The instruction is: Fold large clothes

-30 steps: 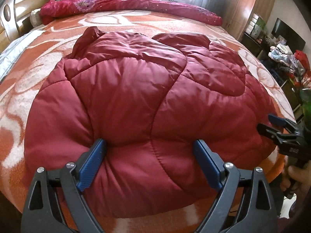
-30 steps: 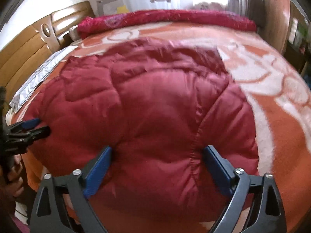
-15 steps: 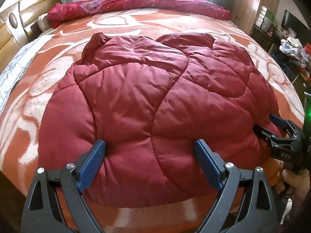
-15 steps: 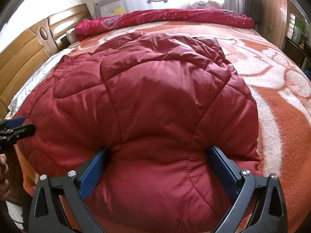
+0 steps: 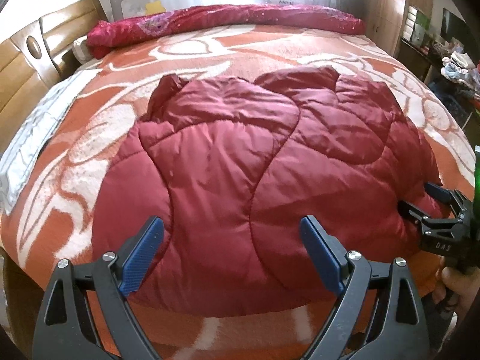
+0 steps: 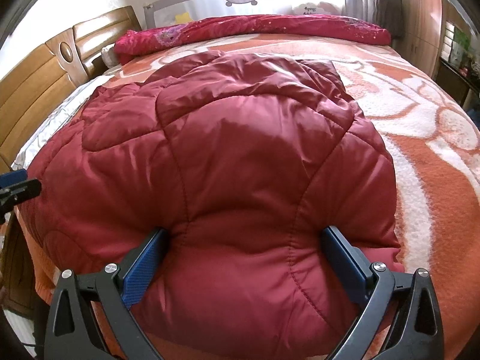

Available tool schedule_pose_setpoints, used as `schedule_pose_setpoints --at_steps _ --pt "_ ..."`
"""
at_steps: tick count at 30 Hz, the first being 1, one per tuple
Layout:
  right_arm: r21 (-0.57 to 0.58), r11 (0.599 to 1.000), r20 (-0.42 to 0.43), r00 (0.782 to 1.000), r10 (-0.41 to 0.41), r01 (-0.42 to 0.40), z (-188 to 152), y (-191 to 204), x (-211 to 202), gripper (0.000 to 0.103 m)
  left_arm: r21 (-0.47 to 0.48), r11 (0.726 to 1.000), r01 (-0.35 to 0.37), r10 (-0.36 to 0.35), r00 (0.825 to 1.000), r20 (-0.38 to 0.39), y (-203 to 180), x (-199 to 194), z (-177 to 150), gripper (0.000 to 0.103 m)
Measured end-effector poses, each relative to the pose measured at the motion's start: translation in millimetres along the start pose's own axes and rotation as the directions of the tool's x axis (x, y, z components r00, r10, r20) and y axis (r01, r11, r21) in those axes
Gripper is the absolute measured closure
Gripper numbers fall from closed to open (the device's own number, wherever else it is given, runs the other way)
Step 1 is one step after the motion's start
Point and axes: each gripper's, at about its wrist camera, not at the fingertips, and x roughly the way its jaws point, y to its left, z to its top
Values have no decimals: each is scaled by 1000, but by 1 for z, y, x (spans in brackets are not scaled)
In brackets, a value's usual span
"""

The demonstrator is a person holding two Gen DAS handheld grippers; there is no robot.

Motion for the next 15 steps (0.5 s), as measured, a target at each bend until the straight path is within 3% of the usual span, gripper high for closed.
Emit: schedule_pose_setpoints --at_steps 7,15 --pt "-39 999 129 991 40 -36 18 19 -48 4 13 1000 -14 14 1000 24 -2 -1 9 10" --pt "-33 996 26 996 89 -89 42 24 -8 4 26 999 -20 20 1000 -7 -9 19 11 10"
